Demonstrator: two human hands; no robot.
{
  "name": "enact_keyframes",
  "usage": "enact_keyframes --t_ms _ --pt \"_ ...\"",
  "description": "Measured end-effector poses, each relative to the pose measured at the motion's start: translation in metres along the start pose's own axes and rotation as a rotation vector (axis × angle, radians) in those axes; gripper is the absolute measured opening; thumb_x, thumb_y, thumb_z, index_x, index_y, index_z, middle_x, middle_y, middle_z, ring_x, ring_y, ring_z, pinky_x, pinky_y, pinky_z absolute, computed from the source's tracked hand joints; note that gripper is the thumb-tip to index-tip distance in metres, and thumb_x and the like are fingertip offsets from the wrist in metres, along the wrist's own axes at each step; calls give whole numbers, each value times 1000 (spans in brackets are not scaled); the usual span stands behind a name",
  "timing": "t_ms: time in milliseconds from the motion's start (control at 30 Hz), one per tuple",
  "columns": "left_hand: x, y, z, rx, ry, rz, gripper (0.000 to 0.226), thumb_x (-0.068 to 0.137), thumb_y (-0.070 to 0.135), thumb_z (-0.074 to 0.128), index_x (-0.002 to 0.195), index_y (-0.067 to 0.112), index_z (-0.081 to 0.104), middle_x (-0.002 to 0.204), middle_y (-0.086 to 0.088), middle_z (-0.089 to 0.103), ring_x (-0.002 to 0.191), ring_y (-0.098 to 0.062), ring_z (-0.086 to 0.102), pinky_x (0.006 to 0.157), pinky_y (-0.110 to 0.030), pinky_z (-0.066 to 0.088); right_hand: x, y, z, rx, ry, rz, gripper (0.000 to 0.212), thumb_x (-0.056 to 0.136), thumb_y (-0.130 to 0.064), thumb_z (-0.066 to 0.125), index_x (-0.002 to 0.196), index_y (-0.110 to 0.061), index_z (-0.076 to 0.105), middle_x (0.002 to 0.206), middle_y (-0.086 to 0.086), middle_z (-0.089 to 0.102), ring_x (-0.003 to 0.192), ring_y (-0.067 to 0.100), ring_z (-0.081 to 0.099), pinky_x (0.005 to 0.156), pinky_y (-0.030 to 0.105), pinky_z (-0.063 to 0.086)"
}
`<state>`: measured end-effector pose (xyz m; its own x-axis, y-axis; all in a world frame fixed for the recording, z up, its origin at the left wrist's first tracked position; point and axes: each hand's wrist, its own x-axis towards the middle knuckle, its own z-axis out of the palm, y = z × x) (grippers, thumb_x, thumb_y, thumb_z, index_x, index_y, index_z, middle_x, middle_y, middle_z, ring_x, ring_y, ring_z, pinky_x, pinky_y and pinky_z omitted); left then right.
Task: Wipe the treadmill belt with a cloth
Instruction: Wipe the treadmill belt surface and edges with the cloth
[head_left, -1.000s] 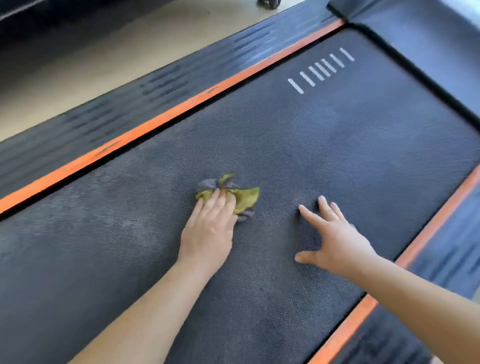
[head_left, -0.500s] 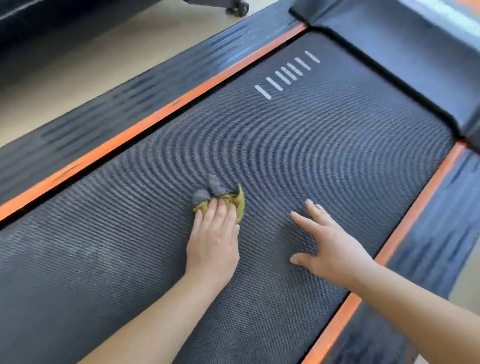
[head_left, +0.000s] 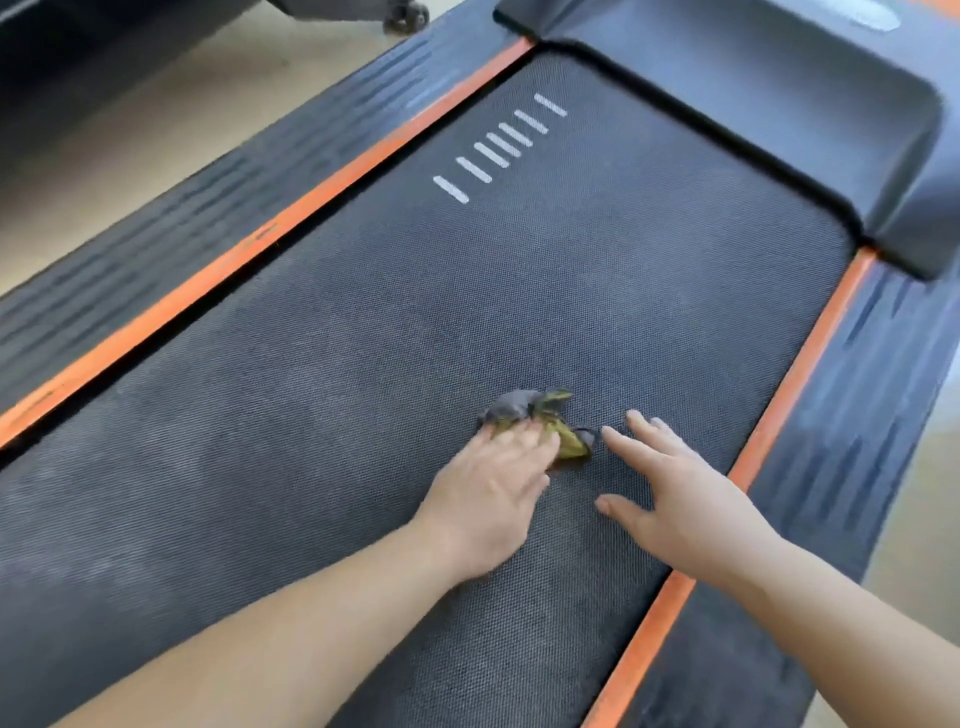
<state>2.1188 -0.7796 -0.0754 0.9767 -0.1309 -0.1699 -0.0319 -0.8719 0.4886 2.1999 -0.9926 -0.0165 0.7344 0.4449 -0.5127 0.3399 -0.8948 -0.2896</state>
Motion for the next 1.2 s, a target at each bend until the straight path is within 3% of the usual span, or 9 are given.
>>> enact_keyframes --t_ms 67,267,367,467,633,800,867,1033,1200 --pt "16 -17 -13 100 -30 63 54 109 37 28 161 23 24 169 5 20 156 -10 11 128 -35 3 -2 5 -1 10 27 3 73 95 -56 58 158 -43 22 168 -17 4 156 8 -1 125 34 18" --pt "54 -9 -18 156 89 -336 59 108 41 16 162 16 19 170 -1 13 157 -18 5 128 -44 3 -11 17 4 43 23 73 72 95 -60 55 158 -45 21 168 -18 5 156 9 -1 125 33 19" --pt "34 31 2 157 -28 -12 57 108 40 22 160 17 24 169 -2 20 156 -18 9 128 -42 3 -5 20 -1 9 74 80 70 98 -55 55 158 -38 25 169 -7 11 157 16 1 126 36 7" --pt "36 18 -7 194 -177 203 58 108 47 19 163 27 13 169 10 5 156 -8 -2 127 -38 -5 -4 25 -7 -89 143 91 66 99 -54 49 158 -35 27 169 -4 15 157 19 2 126 43 0" --pt "87 -5 -26 243 -9 -216 61 108 45 15 163 21 10 171 3 4 157 -16 -3 127 -44 -2 -16 41 -9 -93 146 143 62 101 -54 44 158 -35 28 170 -4 12 157 18 -1 127 41 0" --pt "50 47 13 234 -210 304 59 108 47 23 162 24 23 170 3 13 157 -16 4 127 -44 0 -27 57 0 -46 120 191 59 102 -47 46 157 -31 33 171 2 6 157 20 -5 126 37 5" --pt "60 36 10 315 -230 375 58 107 50 21 162 30 19 170 6 11 157 -13 5 127 -43 0 -30 63 3 -14 136 195 55 102 -42 48 154 -29 37 171 0 4 157 16 -7 125 32 10" --pt "80 51 19 292 -31 -44 62 105 47 14 163 24 17 171 2 10 157 -19 2 127 -47 1 -43 59 4 -1 147 203 58 100 -32 52 155 -27 34 171 -2 -1 156 11 -9 121 34 29" --pt "27 72 41 224 -216 543 55 103 41 32 154 24 40 163 3 36 153 -18 25 126 -48 13 -47 56 3 19 111 196 59 96 -22 46 154 -26 35 171 -2 2 156 10 -5 120 38 33"
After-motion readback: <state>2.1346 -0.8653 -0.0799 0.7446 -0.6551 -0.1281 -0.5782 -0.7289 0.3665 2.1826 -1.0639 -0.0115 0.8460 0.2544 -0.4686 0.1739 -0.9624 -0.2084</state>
